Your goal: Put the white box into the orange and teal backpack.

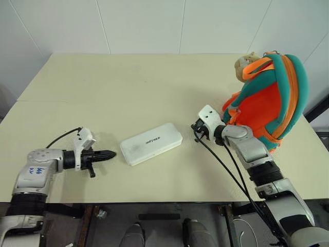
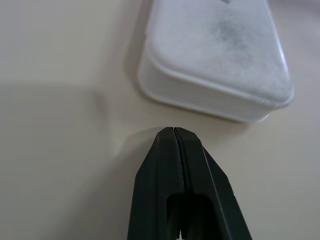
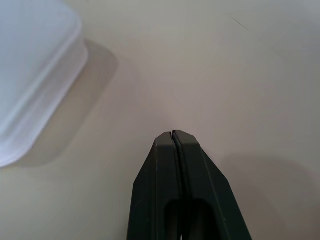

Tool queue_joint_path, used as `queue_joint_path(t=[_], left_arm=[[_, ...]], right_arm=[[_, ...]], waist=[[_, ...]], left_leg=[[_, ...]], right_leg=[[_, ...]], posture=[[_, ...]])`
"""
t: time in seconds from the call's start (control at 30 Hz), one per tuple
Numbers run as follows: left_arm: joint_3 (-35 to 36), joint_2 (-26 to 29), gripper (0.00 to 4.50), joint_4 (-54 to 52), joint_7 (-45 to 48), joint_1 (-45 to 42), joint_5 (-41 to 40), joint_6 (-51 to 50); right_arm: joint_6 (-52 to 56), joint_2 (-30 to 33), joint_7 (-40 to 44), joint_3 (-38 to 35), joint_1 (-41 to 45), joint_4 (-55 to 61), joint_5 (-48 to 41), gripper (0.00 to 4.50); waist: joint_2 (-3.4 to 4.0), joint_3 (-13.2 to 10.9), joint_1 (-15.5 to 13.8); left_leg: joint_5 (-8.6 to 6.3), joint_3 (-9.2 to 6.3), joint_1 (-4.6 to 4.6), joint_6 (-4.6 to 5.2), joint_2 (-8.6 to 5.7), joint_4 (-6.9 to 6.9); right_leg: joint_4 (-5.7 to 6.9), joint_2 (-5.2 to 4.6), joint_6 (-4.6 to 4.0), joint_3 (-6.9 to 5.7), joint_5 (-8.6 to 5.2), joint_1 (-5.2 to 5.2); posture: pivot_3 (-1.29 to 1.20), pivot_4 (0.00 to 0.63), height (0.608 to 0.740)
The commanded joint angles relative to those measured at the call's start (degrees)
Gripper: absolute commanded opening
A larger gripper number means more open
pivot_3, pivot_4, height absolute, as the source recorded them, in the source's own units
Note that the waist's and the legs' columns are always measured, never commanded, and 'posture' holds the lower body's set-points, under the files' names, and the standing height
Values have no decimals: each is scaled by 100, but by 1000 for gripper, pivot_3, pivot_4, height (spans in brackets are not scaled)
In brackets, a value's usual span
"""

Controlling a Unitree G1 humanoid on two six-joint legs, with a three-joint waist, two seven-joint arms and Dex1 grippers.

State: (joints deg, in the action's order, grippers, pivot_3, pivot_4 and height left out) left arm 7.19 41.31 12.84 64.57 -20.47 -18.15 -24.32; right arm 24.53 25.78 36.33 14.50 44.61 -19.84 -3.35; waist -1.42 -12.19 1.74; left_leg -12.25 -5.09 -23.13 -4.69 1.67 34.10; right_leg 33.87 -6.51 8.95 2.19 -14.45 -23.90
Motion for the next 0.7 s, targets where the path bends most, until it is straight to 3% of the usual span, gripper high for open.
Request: queue_joint_path(t=[0.03,0.7], left_arm=[[31,-49,9,-358,-103,129,-162,-58],[-51,-295,9,-186,-196,-22,-150,271]], right_arm=[[-137,-57,140,-38,88,90,78,33],[351,40,1209,68,-349,1453,16,33]], waist=[[0,0,1],[0,0,2]], left_leg=[[0,0,0,0,0,0],[1,0,4,-2,0,1]], right_leg=[[0,0,0,0,0,-1],[4,0,0,0,0,-1]], posture=[[0,150,740],[0,150,740]])
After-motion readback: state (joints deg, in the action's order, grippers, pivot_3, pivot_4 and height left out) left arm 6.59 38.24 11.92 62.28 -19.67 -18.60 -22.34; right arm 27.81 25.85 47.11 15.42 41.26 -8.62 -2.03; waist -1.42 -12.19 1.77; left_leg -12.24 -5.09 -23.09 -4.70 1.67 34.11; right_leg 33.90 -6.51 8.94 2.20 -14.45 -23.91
